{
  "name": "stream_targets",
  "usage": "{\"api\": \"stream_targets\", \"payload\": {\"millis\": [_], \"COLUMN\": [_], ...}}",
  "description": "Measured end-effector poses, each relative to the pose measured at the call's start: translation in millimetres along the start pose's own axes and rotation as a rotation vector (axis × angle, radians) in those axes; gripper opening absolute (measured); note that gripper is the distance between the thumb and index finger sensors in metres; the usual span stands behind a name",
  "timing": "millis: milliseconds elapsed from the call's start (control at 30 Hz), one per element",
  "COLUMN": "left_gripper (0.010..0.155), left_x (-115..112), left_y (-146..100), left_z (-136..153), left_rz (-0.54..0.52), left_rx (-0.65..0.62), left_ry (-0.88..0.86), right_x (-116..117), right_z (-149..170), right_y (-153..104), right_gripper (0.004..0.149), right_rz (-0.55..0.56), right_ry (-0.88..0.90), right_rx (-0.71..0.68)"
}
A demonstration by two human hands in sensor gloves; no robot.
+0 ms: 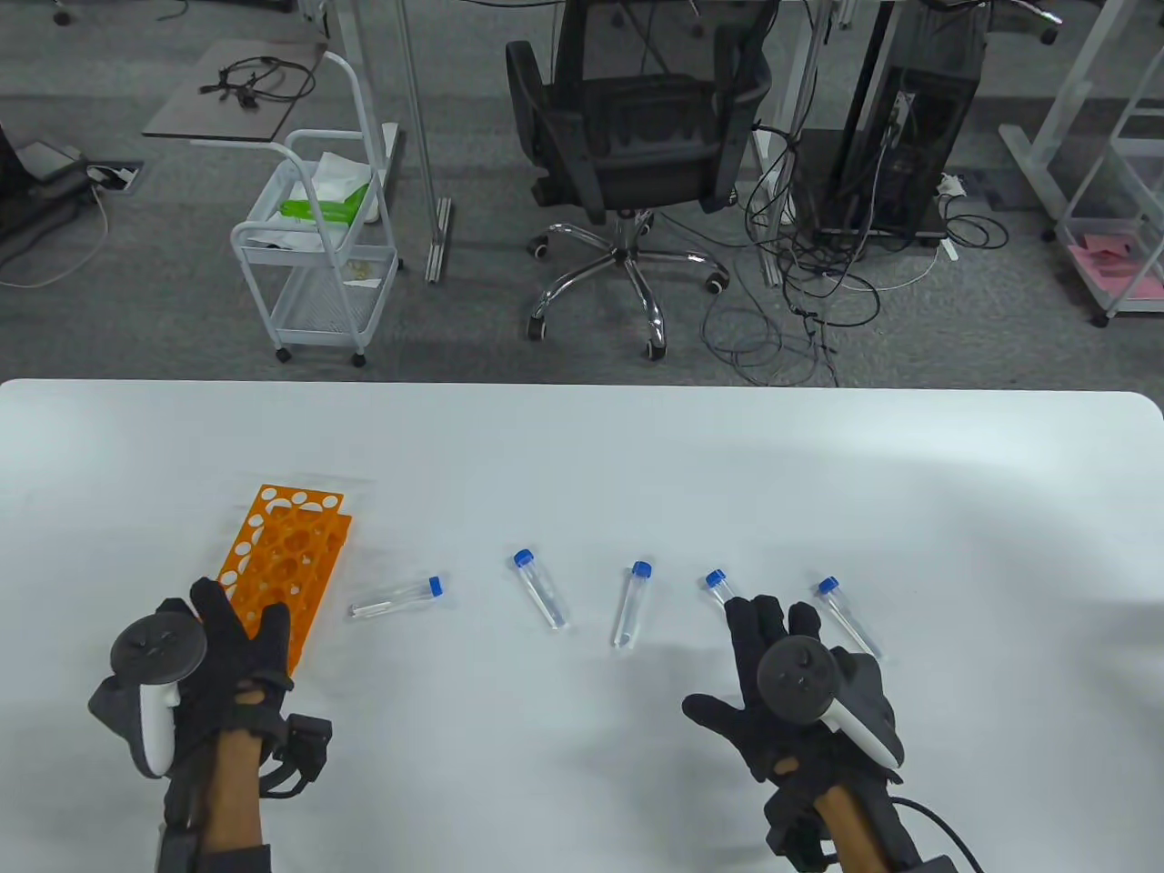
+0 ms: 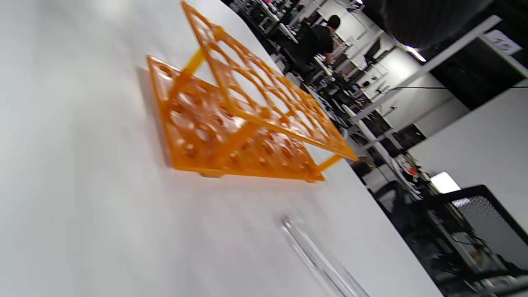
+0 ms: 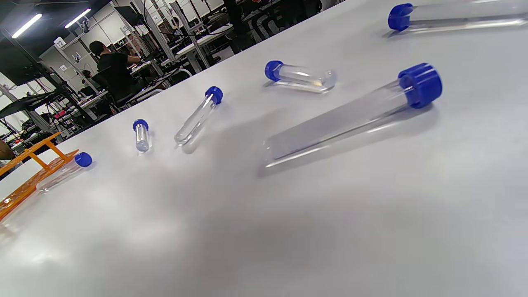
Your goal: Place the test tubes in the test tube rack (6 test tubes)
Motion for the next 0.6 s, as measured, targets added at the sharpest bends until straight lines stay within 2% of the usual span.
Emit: {"api": "stream_targets", "payload": {"millis": [400,600], "left_gripper": [0.085,0.090], "left_x": [6,2], "left_y": [10,18], "left_z": [27,48], "left_rz": [-0.126,-0.142], "left_rx": [0.171,0.255], "left_ry": [0.039,0.055], "right_x": [-2,-3], "right_z": [1,1], "right_y": [0,0], "right_gripper": [0.099,0.099], "right_rz": [0.013,0.032], "right_ry": [0.009,0.015], "right_rx": [-0.005,-0.008]}}
Point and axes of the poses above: the tracker on the back of each hand, its own z axis roughly to the little-finger side, its own y axis roughly from the wrist to the fingertips, x = y × z, the point moved 1 cm from there along y, roughly from the wrist to the fingertips, and after that the axes turned 8 degrees about -y, right-handed, at the moved point
